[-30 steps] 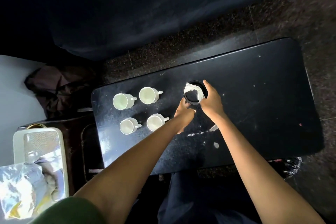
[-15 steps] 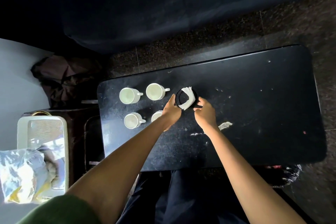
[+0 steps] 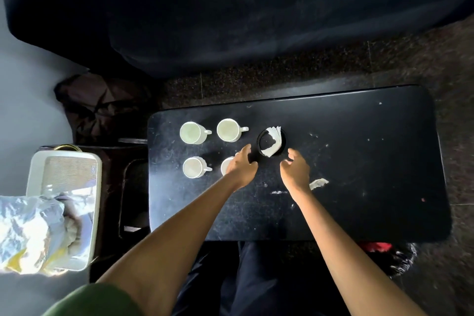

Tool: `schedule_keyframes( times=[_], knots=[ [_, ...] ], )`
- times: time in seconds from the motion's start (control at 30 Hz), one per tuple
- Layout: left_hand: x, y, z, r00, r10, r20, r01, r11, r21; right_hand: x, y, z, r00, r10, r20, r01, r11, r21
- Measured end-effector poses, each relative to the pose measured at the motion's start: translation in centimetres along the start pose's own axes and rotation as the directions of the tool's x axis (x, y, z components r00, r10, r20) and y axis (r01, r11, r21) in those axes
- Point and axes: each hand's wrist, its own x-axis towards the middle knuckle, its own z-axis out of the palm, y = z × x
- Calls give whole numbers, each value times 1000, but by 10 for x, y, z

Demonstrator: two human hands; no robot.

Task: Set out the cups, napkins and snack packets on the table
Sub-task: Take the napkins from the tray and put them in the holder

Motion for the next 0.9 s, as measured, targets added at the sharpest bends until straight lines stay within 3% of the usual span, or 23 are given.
schedule_keyframes(
  times=[0.17,0.4,0.57,0.9],
  knots=[
    [-31,-25,-4,1000,1,-16,-1,1000,-30,-31,-6,11,998,-58,-6,57,997,-48],
    [-74,-88,-31,991,-61,-120,45,990,-134,-83,-26,54,963,-231,139,254,950,-180],
    [-106,-157,-58,961,-161,-224,102,962,-255,-119,-46,99,876,-324,357,433,854,-288],
    [-172,-311,-105,851,-401,-339,132,788,-601,-210,-77,241,684,-300,666,671,616,-412]
  ],
)
